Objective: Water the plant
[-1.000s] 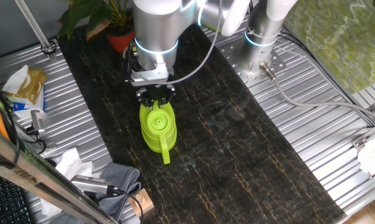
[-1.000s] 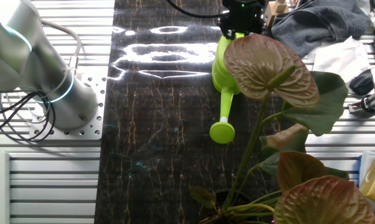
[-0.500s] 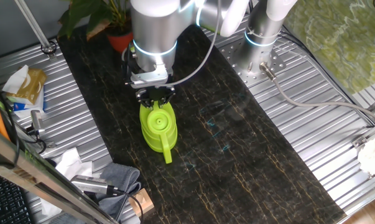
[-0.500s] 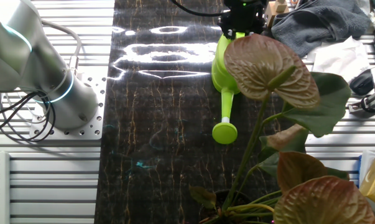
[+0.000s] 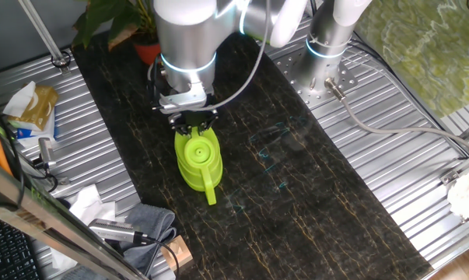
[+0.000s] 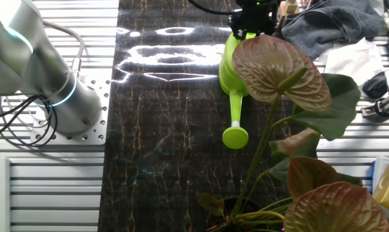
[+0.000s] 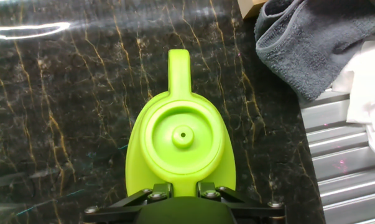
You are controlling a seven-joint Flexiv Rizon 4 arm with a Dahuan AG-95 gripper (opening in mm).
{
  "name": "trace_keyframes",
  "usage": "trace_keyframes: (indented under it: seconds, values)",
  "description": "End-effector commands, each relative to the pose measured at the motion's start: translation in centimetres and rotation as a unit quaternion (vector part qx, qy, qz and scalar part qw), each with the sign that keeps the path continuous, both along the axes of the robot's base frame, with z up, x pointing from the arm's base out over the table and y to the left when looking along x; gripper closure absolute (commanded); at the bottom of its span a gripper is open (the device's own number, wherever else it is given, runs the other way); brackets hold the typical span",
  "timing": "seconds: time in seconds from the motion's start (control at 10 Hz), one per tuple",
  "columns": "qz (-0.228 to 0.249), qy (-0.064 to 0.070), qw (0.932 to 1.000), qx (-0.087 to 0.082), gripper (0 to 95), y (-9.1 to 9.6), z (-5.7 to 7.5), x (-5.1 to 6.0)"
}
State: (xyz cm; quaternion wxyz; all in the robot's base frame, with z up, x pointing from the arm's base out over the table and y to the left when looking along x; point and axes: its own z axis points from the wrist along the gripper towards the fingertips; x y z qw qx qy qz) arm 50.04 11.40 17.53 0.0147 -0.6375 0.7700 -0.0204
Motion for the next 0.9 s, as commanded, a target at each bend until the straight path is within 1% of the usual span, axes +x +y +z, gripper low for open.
trace_keyframes:
  seconds: [0.1,0.4,0.6,0.9]
  values:
    - [0.002,0.0,1.0,-0.001,95.0,0.1,0.4,-0.1]
    - [0.006,0.001,0.9999,-0.008,95.0,0.3,1.2,-0.3]
    - [0.007,0.004,0.9999,-0.012,95.0,0.5,1.7,-0.5]
    - [0.007,0.004,0.9999,-0.014,95.0,0.5,2.2,-0.7]
